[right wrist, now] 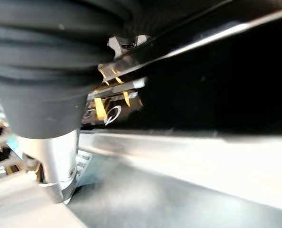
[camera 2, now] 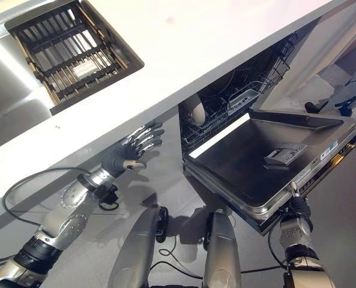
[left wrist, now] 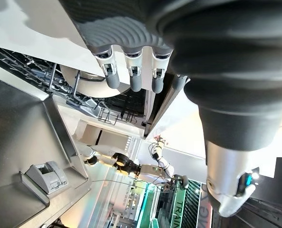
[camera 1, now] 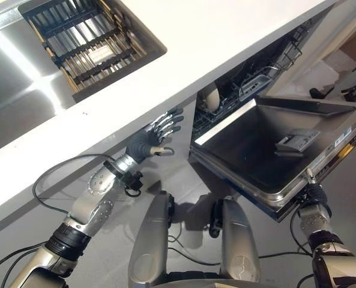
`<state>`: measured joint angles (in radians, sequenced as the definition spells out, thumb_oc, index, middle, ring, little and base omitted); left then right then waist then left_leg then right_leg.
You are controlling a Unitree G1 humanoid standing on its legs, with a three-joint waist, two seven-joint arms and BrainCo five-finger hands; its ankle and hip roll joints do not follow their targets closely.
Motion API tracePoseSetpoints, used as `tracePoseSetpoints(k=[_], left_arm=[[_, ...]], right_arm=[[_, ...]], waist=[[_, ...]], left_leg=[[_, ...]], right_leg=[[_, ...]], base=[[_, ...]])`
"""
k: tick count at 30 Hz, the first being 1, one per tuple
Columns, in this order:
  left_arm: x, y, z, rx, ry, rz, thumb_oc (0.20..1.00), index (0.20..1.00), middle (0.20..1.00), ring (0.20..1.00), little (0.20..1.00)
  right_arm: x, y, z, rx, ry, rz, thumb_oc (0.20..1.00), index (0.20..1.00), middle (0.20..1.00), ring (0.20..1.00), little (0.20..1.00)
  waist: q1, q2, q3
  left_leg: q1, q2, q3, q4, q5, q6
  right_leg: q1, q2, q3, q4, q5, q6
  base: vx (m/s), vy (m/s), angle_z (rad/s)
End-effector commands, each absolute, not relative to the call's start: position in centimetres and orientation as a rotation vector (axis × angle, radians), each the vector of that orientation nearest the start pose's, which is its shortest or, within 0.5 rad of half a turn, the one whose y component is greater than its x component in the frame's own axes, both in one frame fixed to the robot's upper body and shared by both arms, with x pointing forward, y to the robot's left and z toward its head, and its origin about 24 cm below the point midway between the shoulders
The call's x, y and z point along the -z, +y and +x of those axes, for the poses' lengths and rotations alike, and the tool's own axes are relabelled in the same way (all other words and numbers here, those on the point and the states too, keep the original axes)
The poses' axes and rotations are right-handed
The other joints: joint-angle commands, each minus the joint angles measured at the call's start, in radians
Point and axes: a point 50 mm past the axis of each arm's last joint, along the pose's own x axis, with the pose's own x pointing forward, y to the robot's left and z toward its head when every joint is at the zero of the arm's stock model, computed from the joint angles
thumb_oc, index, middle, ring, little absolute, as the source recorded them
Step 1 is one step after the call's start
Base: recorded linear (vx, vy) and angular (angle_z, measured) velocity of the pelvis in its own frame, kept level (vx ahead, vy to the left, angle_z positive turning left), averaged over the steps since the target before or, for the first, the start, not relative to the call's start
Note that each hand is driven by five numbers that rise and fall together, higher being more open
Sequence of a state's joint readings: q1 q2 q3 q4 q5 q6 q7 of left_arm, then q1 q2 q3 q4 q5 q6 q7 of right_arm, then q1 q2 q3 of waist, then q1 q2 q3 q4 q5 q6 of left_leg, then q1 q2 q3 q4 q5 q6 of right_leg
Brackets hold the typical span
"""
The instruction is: Pick up plates and place into dishwasher.
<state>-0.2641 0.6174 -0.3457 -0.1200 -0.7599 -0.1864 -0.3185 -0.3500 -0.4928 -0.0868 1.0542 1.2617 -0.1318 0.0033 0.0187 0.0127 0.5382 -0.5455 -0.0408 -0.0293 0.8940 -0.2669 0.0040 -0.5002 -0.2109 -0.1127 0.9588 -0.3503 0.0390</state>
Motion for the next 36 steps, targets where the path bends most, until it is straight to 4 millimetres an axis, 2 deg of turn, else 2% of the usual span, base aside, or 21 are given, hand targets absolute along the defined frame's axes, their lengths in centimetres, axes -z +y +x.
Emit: tracePoseSetpoints(k=[1,2,5,6,11,14,16,19,25,30,32,36], left_arm=[[-17.6,11.3,26.1,0.912,-0.541,-0.16,1.0,1.0,1.0,1.0,1.0],[-17.5,11.5,26.1,0.909,-0.538,-0.156,1.0,1.0,1.0,1.0,1.0],[-17.4,12.2,26.2,0.908,-0.527,-0.153,1.0,1.0,1.0,1.0,1.0],[-17.4,12.3,26.2,0.91,-0.524,-0.152,1.0,1.0,1.0,1.0,1.0],[-17.6,12.7,26.2,0.947,-0.49,-0.103,1.0,1.0,1.0,1.0,1.0],[-17.6,12.8,26.2,0.981,-0.471,-0.079,1.0,1.0,1.0,1.0,1.0],[-17.6,12.8,26.2,1.01,-0.459,-0.068,1.0,1.0,1.0,1.0,1.0],[-17.8,12.7,26.2,1.047,-0.446,-0.056,1.0,1.0,1.0,1.0,1.0],[-17.9,12.6,26.3,1.088,-0.435,-0.039,1.0,1.0,1.0,1.0,1.0],[-17.4,12.2,26.4,1.124,-0.403,-0.017,1.0,1.0,1.0,1.0,1.0],[-16.9,12.0,26.2,1.147,-0.377,-0.008,1.0,1.0,1.0,1.0,1.0],[-15.0,11.7,26.4,1.135,-0.285,-0.008,1.0,1.0,1.0,1.0,1.0]], right_arm=[[-4.5,-23.6,33.9,-0.043,-0.03,0.916,1.0,1.0,1.0,1.0,1.0],[-6.0,-22.3,34.4,-0.133,-0.076,0.911,1.0,1.0,1.0,1.0,1.0],[-9.6,-20.3,35.3,-0.32,-0.195,0.878,1.0,1.0,1.0,1.0,1.0],[-10.5,-20.1,35.5,-0.346,-0.216,0.863,1.0,1.0,1.0,1.0,1.0],[-17.6,-19.3,36.5,-0.475,-0.406,0.805,1.0,1.0,1.0,1.0,1.0],[-19.4,-19.3,36.4,-0.488,-0.452,0.786,1.0,1.0,1.0,1.0,1.0],[-19.8,-19.5,36.5,-0.463,-0.449,0.763,1.0,1.0,1.0,1.0,1.0],[-19.6,-20.4,36.7,-0.421,-0.423,0.755,1.0,1.0,1.0,1.0,1.0],[-17.1,-22.3,36.6,-0.312,-0.343,0.743,1.0,1.0,1.0,1.0,1.0],[-14.0,-23.1,36.2,-0.217,-0.243,0.724,1.0,1.0,1.0,1.0,1.0],[-12.1,-23.2,35.8,-0.179,-0.184,0.717,1.0,1.0,1.0,1.0,1.0],[-8.2,-22.0,34.7,-0.123,-0.077,0.7,1.0,1.0,1.0,1.0,1.0]], waist=[[0.063,0.07,-0.03],[0.065,0.07,-0.033],[0.071,0.067,-0.045],[0.072,0.066,-0.048],[0.09,0.056,-0.069],[0.096,0.049,-0.081],[0.099,0.045,-0.091],[0.103,0.039,-0.1],[0.095,0.032,-0.107],[0.08,0.027,-0.115],[0.074,0.025,-0.121],[0.062,0.022,-0.138]], left_leg=[[0.088,-0.053,0.052,-0.01,-0.125,0.109],[0.092,-0.052,0.051,-0.016,-0.123,0.108],[0.096,-0.049,0.047,-0.02,-0.122,0.103],[0.096,-0.048,0.046,-0.018,-0.122,0.102],[0.109,-0.042,0.036,-0.016,-0.126,0.096],[0.119,-0.039,0.032,-0.022,-0.124,0.093],[0.13,-0.036,0.029,-0.03,-0.121,0.089],[0.149,-0.03,0.025,-0.046,-0.114,0.085],[0.165,-0.022,0.027,-0.055,-0.111,0.083],[0.174,-0.014,0.031,-0.074,-0.097,0.084],[0.192,-0.009,0.034,-0.104,-0.087,0.085],[0.234,0.001,0.039,-0.183,-0.056,0.082]], right_leg=[[0.044,0.03,-0.052,0.001,0.002,-0.111],[0.045,0.029,-0.054,0.001,0.002,-0.111],[0.046,0.022,-0.059,0.003,-0.001,-0.106],[0.047,0.02,-0.061,0.004,-0.002,-0.105],[0.066,0.011,-0.074,0.003,-0.005,-0.1],[0.083,0.01,-0.08,-0.008,-0.002,-0.097],[0.101,0.009,-0.086,-0.021,0.001,-0.096],[0.128,0.01,-0.094,-0.043,0.008,-0.096],[0.151,0.015,-0.098,-0.061,0.012,-0.099],[0.156,0.02,-0.095,-0.078,0.024,-0.102],[0.17,0.028,-0.091,-0.102,0.033,-0.101],[0.207,0.045,-0.083,-0.173,0.062,-0.094]], base=[[0.01,-0.01,-0.06],[0.01,-0.012,-0.17],[0.01,-0.026,-0.28],[0.02,-0.042,-0.29],[0.03,-0.048,-0.27],[0.04,-0.051,-0.19],[0.04,-0.047,-0.29],[0.04,-0.034,0.13],[0.0,-0.012,0.56],[-0.02,0.011,0.35],[-0.01,0.01,0.03],[-0.01,0.023,-0.08]])
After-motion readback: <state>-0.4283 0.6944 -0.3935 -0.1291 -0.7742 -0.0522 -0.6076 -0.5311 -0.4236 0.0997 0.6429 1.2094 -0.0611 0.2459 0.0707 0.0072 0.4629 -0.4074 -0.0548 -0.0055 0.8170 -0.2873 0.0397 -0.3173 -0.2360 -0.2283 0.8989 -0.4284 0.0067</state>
